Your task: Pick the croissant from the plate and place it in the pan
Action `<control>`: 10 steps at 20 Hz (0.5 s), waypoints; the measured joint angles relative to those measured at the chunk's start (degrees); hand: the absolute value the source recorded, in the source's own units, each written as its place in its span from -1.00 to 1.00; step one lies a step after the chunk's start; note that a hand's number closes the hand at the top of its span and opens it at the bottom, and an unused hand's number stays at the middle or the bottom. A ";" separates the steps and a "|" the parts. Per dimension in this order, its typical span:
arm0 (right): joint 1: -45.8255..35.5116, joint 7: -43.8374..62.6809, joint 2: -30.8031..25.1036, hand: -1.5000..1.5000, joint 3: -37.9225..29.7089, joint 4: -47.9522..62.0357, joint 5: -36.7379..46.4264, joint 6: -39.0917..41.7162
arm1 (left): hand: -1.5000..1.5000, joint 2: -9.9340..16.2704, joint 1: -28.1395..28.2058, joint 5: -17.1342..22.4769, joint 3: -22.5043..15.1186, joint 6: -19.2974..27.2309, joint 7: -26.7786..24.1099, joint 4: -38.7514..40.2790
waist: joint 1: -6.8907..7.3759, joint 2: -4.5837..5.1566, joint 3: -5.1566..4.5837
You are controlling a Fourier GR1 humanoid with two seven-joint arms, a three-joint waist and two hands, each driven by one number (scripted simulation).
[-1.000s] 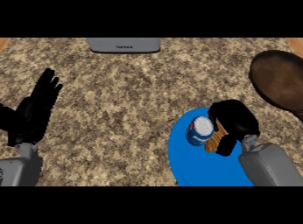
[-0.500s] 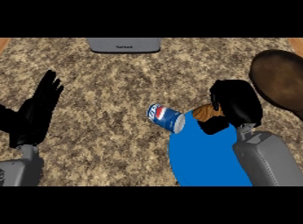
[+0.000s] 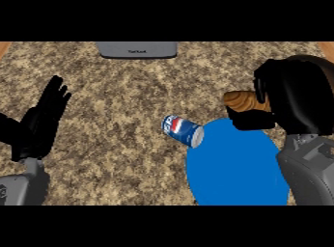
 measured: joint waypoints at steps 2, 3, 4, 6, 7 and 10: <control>-2.35 -0.73 -0.92 1.00 -3.57 1.49 -1.22 0.03 | 0.00 0.66 0.23 0.46 0.56 -0.75 0.38 -0.23 | 0.16 0.06 0.00; -3.09 -1.17 -1.27 1.00 -5.10 2.25 -1.68 -0.59 | 0.00 0.28 -0.16 0.00 0.35 -0.40 0.06 0.51 | 0.16 0.09 0.01; -3.19 -1.52 -1.55 1.00 -6.34 2.92 -1.94 -1.40 | 0.00 0.06 -0.51 -0.15 0.40 -0.34 -0.50 1.28 | 0.15 0.11 0.00; -3.98 -2.69 -3.25 1.00 -9.98 4.61 -3.01 -2.48 | 0.00 0.03 -0.62 -0.12 0.61 -0.34 -0.68 1.19 | 0.20 0.15 0.00; -3.85 -3.91 -4.46 1.00 -12.00 5.53 -3.76 -3.44 | 0.00 -0.19 -0.27 -0.28 0.50 -0.28 -1.02 1.11 | 0.20 0.16 0.02; -5.68 -6.13 -6.70 1.00 -16.42 10.03 -5.31 -5.78 | 0.00 -0.02 0.24 0.07 0.51 -0.82 -0.21 0.01 | 0.37 0.18 0.03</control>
